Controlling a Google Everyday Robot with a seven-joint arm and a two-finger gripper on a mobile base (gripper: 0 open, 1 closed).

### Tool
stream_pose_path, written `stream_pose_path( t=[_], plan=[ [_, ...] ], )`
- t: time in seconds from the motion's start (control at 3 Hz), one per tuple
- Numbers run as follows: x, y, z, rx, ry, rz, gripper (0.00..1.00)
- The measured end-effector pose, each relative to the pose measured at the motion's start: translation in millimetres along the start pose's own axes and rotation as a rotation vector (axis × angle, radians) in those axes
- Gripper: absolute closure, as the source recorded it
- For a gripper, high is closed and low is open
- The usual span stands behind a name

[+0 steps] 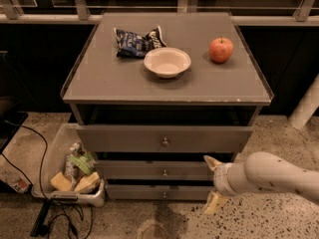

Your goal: Open middle drawer

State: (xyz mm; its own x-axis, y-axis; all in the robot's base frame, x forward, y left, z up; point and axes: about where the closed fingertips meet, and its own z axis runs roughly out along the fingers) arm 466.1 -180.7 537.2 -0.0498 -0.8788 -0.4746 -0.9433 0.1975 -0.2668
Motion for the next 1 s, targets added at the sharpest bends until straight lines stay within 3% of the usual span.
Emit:
stream_pose_path(
  t=[0.33, 1.0],
  plan=[
    [15.6, 3.1, 43.3, -0.033, 0.031, 0.018, 0.00],
    [54.0, -21.5, 99.7, -0.019, -0.020, 0.125, 0.00]
  ],
)
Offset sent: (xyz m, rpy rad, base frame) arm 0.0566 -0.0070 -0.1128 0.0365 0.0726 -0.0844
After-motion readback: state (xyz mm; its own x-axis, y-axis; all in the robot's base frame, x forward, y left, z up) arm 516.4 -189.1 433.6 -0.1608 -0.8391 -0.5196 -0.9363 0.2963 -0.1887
